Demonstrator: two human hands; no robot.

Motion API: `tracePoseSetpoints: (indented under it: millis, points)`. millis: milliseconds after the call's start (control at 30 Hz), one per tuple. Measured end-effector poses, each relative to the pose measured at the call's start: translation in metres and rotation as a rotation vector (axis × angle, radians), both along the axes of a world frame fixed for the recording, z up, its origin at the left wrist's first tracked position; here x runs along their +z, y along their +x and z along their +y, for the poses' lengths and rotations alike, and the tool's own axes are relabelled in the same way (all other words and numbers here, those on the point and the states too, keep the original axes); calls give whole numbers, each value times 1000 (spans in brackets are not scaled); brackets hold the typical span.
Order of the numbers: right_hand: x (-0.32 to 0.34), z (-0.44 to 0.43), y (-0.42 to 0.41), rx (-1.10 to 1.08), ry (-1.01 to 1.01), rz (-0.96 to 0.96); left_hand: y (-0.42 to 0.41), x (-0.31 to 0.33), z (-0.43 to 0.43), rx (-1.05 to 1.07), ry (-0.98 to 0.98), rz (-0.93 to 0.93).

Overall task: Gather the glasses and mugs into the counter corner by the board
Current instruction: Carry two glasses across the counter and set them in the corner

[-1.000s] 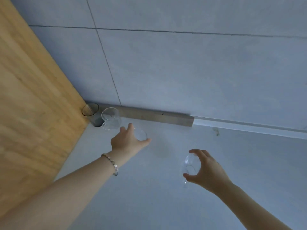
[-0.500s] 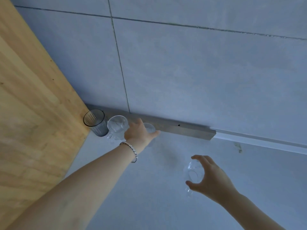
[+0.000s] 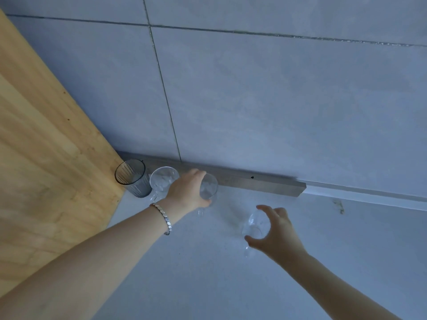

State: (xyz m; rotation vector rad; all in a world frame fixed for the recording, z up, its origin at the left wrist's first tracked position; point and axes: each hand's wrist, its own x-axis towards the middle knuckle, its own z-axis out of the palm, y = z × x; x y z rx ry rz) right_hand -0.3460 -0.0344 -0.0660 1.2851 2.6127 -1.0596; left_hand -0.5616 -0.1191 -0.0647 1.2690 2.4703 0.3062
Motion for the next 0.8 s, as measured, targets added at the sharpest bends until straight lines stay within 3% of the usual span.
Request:
tracePoseSetpoints:
  millis: [267, 467, 633, 700, 800]
  points:
    - [-9, 12, -84, 42, -5, 59, -15, -3, 1, -60, -31, -9]
    - [-20, 18, -102, 97, 33, 35, -19, -8, 2, -62, -8, 20]
    - [-13, 15, -83, 100, 50, -11, -12, -4, -5, -89, -69, 103]
    - [-8, 15, -60, 121, 68, -95, -1, -1, -10, -169, -10, 246]
    - [0, 16, -8, 174, 5, -242, 27, 5, -18, -228, -21, 319]
